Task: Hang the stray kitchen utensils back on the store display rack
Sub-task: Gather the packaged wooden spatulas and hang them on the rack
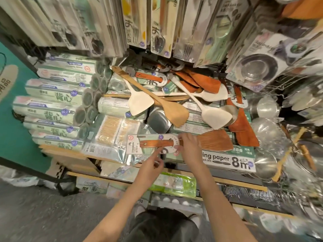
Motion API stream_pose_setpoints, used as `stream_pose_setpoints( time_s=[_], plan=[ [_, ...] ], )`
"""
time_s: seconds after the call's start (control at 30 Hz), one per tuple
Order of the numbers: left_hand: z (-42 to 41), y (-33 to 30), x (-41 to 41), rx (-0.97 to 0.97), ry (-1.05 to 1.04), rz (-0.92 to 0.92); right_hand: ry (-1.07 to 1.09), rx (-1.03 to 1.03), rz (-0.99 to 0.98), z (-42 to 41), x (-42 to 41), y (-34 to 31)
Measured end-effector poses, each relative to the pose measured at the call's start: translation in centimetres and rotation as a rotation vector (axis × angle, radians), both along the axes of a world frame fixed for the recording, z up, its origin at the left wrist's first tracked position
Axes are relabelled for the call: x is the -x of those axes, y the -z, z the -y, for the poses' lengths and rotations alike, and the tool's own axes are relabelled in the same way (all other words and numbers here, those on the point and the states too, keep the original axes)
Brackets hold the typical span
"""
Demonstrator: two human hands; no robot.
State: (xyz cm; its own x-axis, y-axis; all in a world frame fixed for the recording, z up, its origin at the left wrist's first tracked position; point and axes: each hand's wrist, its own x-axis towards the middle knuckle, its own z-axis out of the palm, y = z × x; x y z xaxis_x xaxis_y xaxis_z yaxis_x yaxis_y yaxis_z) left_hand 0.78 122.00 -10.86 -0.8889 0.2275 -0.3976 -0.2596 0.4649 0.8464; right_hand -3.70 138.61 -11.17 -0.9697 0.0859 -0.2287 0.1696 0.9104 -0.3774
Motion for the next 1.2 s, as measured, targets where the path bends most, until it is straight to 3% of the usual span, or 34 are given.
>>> stream_pose_setpoints(
  time_s=[0.23,0.5,0.7,0.8,0.93,1.2],
  plan=[
    [-1.9,-0.2,0.1,-0.295,-0.226,0.147,0.019,-0.012,0.037,0.1,0.8,-0.1],
    [-3.4,-0.1,-0.4,-0.413,-0.39,0.193,-0.081,0.006,0.105,-0.8,1.4,-0.9],
    [-4.3,-1.8,-0.2,-0.647,-0.599,0.011,0.012,0.521,0.063,-1.5,0.2,-3.1],
    [-4.4,-3.0,1.0,-0.823,-0.537,0.053,-0.006,0.702,0.05,-0.7,0.6,-4.7],
    [-4.2,-3.8,2.4,-0.789,-0.628,0.032,-0.102,0.823,0.046,1.2,1.2,-5.3],
    [2.3,-2.7,5.2,-0.629,-0.695,-0.048,-0.071,0.502,-0.093,2.0,6.0,-4.9]
  ],
)
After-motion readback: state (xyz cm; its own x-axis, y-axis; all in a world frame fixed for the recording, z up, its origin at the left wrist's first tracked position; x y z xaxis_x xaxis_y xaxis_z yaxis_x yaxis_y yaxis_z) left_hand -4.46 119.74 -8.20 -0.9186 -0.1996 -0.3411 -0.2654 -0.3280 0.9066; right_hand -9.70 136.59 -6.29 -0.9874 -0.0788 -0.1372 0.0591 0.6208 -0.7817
